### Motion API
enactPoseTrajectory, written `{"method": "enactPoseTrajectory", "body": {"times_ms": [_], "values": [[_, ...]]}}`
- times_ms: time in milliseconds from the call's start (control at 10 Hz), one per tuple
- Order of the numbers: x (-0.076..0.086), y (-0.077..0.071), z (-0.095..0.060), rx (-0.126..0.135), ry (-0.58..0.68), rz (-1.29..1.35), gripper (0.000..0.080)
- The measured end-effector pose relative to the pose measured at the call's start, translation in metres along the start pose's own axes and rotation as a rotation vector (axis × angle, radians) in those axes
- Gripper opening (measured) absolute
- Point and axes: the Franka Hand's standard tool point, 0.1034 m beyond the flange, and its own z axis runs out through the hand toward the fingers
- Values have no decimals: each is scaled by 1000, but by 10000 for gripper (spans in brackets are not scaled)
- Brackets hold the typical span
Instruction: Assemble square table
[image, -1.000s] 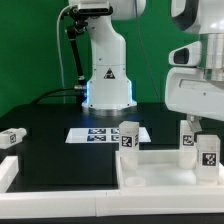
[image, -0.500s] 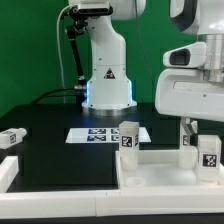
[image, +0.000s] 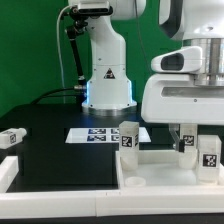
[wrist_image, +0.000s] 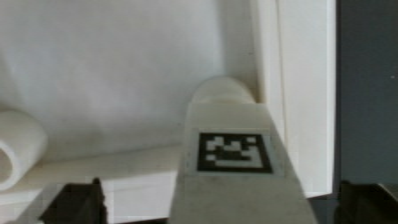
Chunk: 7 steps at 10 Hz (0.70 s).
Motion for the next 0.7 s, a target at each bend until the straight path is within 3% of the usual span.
{"method": "enactPoseTrajectory", "body": {"times_ms": [100, 200, 300, 400, 700], "values": [[0, 0, 0, -1, -1, 13, 554], [0, 0, 1, 1, -1, 48, 554], [-1, 0, 1, 1, -2, 122, 353], [-1, 0, 1, 1, -3, 168, 289], [-1, 0, 2, 1, -3, 351, 289]]}}
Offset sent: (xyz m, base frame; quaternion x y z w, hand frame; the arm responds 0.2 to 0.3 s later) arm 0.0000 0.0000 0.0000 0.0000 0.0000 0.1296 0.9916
